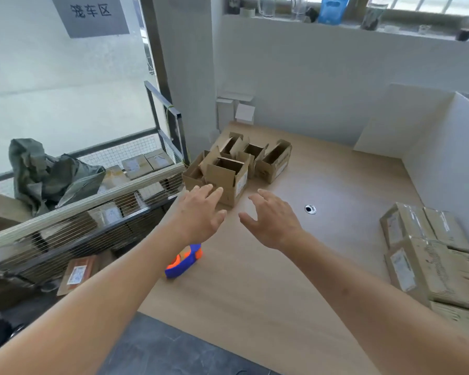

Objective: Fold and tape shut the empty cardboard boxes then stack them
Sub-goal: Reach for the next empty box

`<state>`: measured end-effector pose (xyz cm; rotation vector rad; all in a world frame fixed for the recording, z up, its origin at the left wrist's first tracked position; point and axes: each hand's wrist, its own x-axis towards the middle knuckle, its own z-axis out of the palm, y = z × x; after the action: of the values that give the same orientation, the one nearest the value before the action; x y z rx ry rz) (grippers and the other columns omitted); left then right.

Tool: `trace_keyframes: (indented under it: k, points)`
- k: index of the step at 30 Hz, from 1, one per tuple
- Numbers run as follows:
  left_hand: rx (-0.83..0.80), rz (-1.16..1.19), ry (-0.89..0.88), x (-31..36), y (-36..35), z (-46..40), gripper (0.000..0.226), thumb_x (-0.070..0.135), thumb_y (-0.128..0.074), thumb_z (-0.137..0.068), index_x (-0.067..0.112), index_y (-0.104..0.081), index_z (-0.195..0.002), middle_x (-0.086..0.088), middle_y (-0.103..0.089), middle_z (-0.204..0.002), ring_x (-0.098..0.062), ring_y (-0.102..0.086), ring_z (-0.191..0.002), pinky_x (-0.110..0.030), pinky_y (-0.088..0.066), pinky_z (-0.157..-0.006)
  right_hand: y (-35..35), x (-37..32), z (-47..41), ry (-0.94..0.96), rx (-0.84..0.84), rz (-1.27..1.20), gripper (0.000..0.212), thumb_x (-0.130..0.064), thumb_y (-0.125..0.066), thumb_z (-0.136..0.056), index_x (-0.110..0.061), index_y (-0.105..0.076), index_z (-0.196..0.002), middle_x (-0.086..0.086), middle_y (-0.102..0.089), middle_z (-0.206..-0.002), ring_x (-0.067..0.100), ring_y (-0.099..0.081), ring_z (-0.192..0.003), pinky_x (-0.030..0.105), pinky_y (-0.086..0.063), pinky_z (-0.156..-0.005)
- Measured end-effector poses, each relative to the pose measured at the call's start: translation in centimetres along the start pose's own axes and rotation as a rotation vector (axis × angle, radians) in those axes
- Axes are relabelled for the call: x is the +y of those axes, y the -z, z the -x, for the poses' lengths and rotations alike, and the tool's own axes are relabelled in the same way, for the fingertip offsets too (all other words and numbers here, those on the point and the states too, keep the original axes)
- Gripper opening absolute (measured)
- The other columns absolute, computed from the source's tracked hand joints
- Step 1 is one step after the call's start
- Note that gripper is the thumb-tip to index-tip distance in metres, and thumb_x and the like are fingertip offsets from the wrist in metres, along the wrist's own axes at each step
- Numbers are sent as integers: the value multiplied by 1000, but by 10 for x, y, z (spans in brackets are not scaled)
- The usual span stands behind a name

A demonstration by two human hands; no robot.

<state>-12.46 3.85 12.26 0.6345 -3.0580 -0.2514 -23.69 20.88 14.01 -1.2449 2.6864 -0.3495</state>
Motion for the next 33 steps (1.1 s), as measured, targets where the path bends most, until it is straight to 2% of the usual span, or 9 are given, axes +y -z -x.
trace_keyframes:
  k: [4, 9, 12, 20, 24, 26, 29, 31, 33]
  points:
    - [-19, 13, 22, -44, -5, -36, 68, 53, -41, -103, 23, -23, -162, -9, -27, -166, -32, -25, -152, -48, -24, -124, -19, -15, -55, -3, -29, -16, 60, -52, -46, -102, -16, -44, -151, 9, -42, -155, 26, -36, -145, 41, -31, -115]
    - [-61, 22, 41, -87, -28, -101, 67, 50, -42, -104, 22, -24, -161, -9, -26, -167, -31, -23, -153, -48, -23, -125, -67, -17, -138, -13, -91, -63, 57, -51, -46, -102, -17, -47, -147, 7, -47, -147, 26, -42, -138, 42, -38, -112]
    - [-99, 26, 46, -103, -42, -138, 66, 48, -42, -105, 21, -24, -161, -9, -25, -166, -31, -23, -153, -48, -22, -124, -91, -16, -181, -32, -145, -69, 58, -50, -46, -102, -18, -43, -150, 10, -37, -159, 27, -34, -146, 43, -33, -117]
    - [-150, 91, 5, -148, -79, -218, 64, 46, -46, -105, 23, -25, -161, -7, -26, -166, -30, -23, -153, -52, -25, -124, -124, -19, -272, -16, -58, 6, 48, -35, -53, -101, -15, -47, -144, 16, -35, -160, 34, -28, -150, 45, -29, -120]
    - [-181, 135, -42, -174, -99, -245, 63, 43, -49, -104, 24, -26, -160, -7, -23, -167, -31, -22, -154, -53, -28, -123, -159, -25, -309, -50, -46, 115, 66, -26, -57, -97, -17, -31, -157, 19, -26, -164, 37, -19, -154, 47, -17, -125]
    - [-194, 134, -89, -188, -107, -256, 63, 43, -49, -104, 23, -27, -160, -8, -23, -167, -32, -23, -154, -53, -30, -122, -173, -27, -323, -150, -25, 157, 79, -18, -61, -92, -18, -23, -160, 20, -36, -156, 38, -28, -149, 48, -20, -124]
    - [-179, 179, -141, -205, -117, -268, 62, 41, -49, -104, 24, -28, -159, -6, -24, -167, -30, -28, -152, -53, -34, -120, -178, -33, -328, -242, -26, 235, 83, -7, -73, -78, -15, -37, -152, 12, -52, -120, 33, -54, -112, 41, -41, -101]
    - [-154, 224, -185, -212, -118, -271, 61, 37, -50, -103, 22, -30, -158, -5, -28, -165, -29, -31, -150, -52, -36, -118, -176, -38, -323, -254, -75, 227, 57, -1, -72, -78, -15, -54, -130, 9, -50, -111, 30, -55, -97, 37, -42, -78]
    - [-141, 260, -221, -215, -116, -271, 59, 34, -51, -102, 20, -33, -157, -6, -32, -163, -27, -34, -148, -51, -38, -117, -171, -44, -317, -296, -143, 192, 37, 4, -66, -82, -15, -58, -113, 9, -45, -112, 29, -53, -94, 36, -39, -67]
